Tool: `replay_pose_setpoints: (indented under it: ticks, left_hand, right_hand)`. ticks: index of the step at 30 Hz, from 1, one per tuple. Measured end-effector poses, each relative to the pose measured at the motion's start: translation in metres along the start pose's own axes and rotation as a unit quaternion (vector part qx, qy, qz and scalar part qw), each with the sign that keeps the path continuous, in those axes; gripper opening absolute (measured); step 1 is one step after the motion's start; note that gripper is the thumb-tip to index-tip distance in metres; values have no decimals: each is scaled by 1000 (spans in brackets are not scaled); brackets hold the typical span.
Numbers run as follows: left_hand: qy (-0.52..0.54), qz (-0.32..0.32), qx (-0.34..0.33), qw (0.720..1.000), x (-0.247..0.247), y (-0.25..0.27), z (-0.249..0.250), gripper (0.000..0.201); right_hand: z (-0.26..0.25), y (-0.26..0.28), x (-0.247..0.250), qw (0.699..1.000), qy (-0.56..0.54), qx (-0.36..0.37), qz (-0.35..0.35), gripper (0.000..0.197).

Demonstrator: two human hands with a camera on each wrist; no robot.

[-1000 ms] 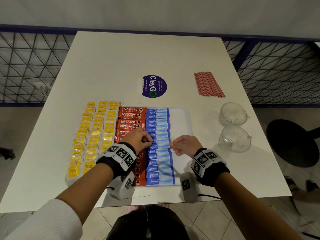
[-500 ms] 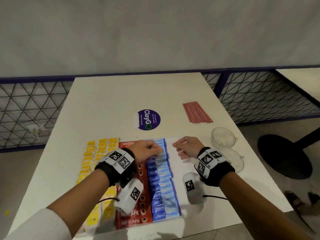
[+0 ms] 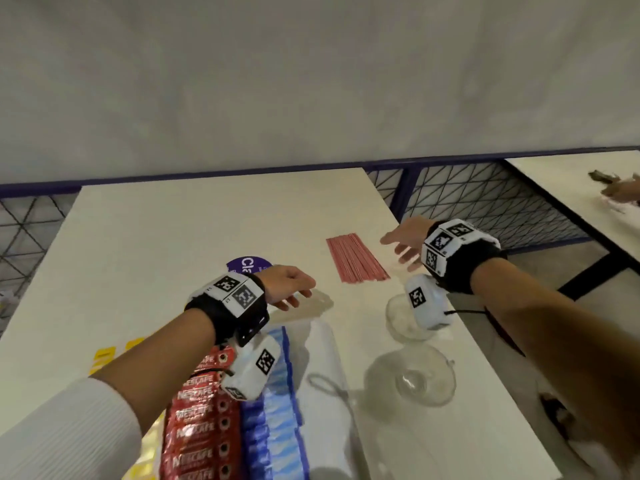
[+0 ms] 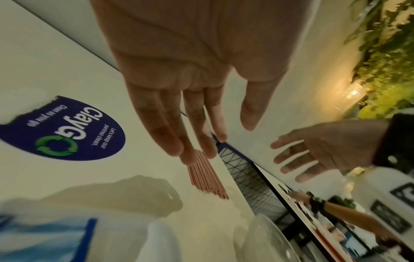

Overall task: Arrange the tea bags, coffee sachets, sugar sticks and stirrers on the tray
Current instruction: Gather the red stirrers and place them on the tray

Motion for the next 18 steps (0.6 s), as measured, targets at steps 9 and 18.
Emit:
replay_pose_setpoints:
  ticks: [9, 18]
  left_hand:
    - [112, 142, 77, 980, -7, -110, 24, 21]
    - [70, 201, 158, 964, -31, -177, 16, 32]
  right_hand:
    - [24, -126, -6, 985, 124, 6, -121, 20]
    - [28, -211, -38, 982, 51, 23, -180, 40]
Point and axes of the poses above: each hand's wrist, its own y-axis away from the middle knuckle, its own x-axis out of the back of the hand, z = x × y, the point moved 1 cm from there along -y, towards the middle knuckle, and after that the axes turned 14 degrees about y, right-handed, at the moved point
